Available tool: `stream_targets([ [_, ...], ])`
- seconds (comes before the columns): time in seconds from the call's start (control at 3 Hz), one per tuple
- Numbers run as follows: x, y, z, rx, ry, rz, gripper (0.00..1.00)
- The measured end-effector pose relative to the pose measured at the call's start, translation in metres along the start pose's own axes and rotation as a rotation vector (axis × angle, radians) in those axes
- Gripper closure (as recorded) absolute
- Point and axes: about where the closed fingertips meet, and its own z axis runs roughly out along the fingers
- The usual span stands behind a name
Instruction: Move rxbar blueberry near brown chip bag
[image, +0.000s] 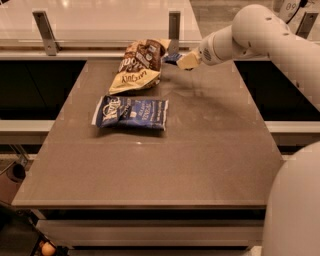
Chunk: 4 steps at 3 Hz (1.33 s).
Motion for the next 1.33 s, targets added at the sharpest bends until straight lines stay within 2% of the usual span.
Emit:
stream_targets([
  [0.33, -0.0007, 0.0008, 0.0024, -0.002, -0.001, -0.001, 0.83],
  [1.0, 0.0002, 0.0043, 0.0072, -0.010, 0.002, -0.001, 0.36],
  [1.33, 0.0009, 0.0070, 0.0106, -0.015, 0.004, -0.002, 0.05],
])
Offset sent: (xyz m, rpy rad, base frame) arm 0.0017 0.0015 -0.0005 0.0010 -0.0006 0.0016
